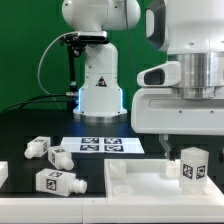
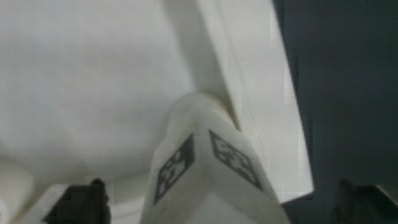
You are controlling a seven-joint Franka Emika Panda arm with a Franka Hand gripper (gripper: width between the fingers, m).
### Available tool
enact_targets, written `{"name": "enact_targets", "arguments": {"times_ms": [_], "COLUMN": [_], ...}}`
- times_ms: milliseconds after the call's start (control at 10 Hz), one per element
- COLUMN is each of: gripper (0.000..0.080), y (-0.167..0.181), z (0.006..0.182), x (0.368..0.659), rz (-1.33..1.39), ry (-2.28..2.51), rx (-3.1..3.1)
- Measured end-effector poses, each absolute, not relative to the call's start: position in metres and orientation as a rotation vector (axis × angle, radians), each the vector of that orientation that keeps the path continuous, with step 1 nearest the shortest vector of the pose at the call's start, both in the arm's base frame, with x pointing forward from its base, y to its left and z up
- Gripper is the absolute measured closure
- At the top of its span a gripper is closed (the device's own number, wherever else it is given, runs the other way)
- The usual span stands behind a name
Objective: Assemble one leg
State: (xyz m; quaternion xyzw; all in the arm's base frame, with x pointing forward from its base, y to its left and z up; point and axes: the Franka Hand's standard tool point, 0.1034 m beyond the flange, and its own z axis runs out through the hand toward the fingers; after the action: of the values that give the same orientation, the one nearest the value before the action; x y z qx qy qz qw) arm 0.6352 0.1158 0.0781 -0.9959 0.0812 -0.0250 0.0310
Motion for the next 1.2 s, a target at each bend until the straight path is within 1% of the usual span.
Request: {"name": "enact_targets", "arguments": {"times_ms": [100, 300, 500, 600, 700, 800, 900, 1200], "gripper": [0.0153, 0.0153, 0.0151, 0.016, 0.0375, 0.0375, 0.0518, 0.0515], "y": [0.1143, 0.1128, 0.1086, 0.1097, 0.1089, 0.1087, 0.1091, 0.1061], "z": [0.0775, 0.077, 0.0716, 0.0713, 0.0712, 0.0711, 0.0709, 0.0703], "x": [0.6354, 0.6354, 0.6404, 0.64, 0.6401, 0.6401, 0.64, 0.6422], "rz": [-0.08, -0.085, -0.138, -0.135, -0.135, -0.135, -0.133, -0.174], "ry": [0.168, -0.024, -0.612, -0.491, -0.494, -0.476, -0.348, 0.13], "rx": [-3.077, -3.089, -3.062, -3.075, -3.076, -3.079, -3.091, -3.075]}}
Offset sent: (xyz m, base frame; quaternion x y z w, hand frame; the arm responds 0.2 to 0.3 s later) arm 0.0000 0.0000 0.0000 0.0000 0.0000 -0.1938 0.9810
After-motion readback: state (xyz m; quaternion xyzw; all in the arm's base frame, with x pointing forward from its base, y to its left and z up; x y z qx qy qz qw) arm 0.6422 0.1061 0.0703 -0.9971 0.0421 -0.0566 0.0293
